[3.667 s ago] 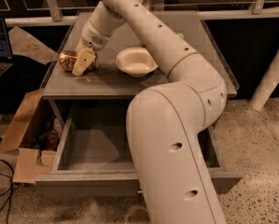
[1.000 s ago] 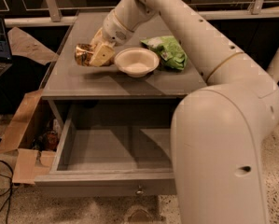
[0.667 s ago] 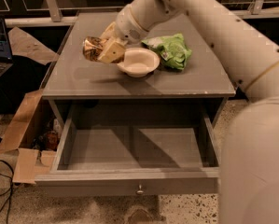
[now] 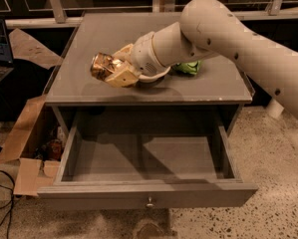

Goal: Place orange can into top drawer

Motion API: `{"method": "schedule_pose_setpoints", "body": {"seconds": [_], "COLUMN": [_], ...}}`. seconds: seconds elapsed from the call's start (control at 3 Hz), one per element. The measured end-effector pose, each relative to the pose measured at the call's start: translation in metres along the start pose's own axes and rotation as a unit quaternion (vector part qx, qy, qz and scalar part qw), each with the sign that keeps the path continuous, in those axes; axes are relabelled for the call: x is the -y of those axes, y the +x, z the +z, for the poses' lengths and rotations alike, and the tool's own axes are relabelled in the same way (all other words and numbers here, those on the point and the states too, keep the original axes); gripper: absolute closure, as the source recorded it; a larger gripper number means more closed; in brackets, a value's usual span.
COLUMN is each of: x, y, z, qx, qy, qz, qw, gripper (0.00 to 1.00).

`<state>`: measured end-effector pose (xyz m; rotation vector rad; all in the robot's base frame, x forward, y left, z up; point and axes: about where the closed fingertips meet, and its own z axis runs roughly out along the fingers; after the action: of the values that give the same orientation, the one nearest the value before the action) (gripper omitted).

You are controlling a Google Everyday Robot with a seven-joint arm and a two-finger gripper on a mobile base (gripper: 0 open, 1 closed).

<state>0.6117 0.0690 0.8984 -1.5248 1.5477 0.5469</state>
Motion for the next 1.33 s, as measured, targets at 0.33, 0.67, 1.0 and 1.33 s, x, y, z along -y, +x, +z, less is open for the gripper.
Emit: {"method": "schedule_pose_setpoints", "body": {"seconds": [0.33, 0.67, 1.0, 1.33], "x": [-0.004, -0.014, -0.030, -0.048], "y": [-0.002, -0.004, -0.002, 0.008], "z": [0.004, 0.013, 0.003, -0.013], "qx": [-0.002, -0.006, -0.008, -0.012], "qy": [-0.007, -0.025, -0.016, 0.003], "qz": [-0.003, -0.008, 0.002, 0.018], "qw": [1.0000, 0.9996, 0.9998, 0.9998], "gripper": [1.00, 1.00, 1.00, 1.00]}}
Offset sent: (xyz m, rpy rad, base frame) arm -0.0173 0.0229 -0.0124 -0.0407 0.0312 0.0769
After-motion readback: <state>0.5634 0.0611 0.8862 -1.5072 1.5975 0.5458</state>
